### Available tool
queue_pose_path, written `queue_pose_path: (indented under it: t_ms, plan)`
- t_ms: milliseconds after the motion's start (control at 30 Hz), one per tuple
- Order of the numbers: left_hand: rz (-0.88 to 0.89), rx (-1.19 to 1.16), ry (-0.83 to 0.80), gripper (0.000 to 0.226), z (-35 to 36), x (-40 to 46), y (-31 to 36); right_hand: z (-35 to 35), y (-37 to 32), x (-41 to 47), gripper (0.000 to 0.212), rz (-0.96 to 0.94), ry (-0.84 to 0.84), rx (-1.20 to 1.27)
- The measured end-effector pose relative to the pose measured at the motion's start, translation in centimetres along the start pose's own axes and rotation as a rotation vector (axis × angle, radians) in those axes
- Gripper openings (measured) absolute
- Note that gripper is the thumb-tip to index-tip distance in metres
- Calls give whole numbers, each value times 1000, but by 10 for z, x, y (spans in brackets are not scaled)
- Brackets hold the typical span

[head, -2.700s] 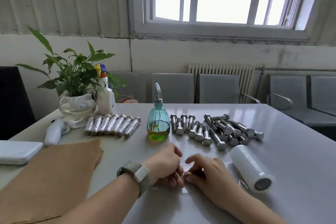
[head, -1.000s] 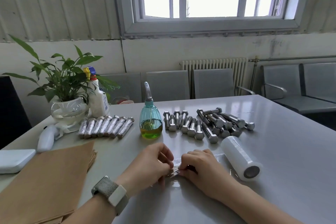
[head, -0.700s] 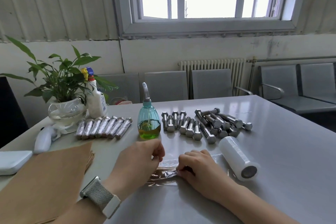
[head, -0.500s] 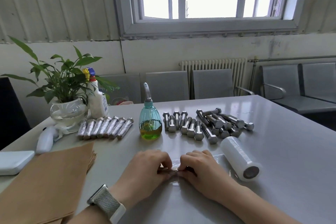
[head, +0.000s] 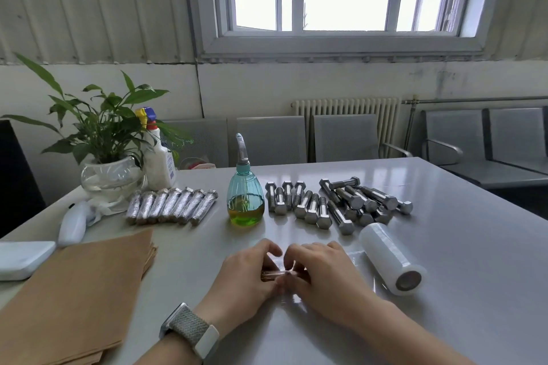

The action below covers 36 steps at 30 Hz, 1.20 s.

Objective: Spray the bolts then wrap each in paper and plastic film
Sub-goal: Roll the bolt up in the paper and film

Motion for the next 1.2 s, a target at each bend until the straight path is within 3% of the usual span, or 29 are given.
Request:
queue_pose_path:
  t_ms: [200,300,367,433,500,633,733,900,1033,1200]
  plan:
    - [8,14,-74,72,-2,0,-3,2,2,1,31,6,-74,-77]
    - [-38,-329,-104,55,-12,0,-12,3,3,0,31,22,-71,-69]
    - [-69,-479,41,34,-28,-1,-27,4,3,-1,32,28,-78,-76]
    - [-99,-381,166,20,-45,-4,-47,5,3,-1,32,31,-79,-76]
    - [-108,-233,98,12,-54,-8,-64,5,4,-1,33,34,-74,-70]
    - [-130,-139,-113,34,-52,-15,-71,7,4,-1,34,40,-72,-71]
    - [-79,-60,-79,32,-47,-13,-61,7,4,-1,33,48,-55,-59]
    - [18,312,-50,33,-42,-13,-47,6,3,-2,31,79,-32,-20]
    - [-52,-172,-76,29,-52,-7,-31,1,5,-4,25,122,-5,73]
    - [37,-596,-49,47,-38,16,7,-6,8,-12,14,179,48,172]
Point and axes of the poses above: each hand's wrist, its own x-axis towards the middle knuckle, its own z-axis out of the palm, y = z × x, the point moved 3 cm from there along x, towards the middle knuckle, and after that the axes turned 8 degrees about -z, right-handed, at the moved point
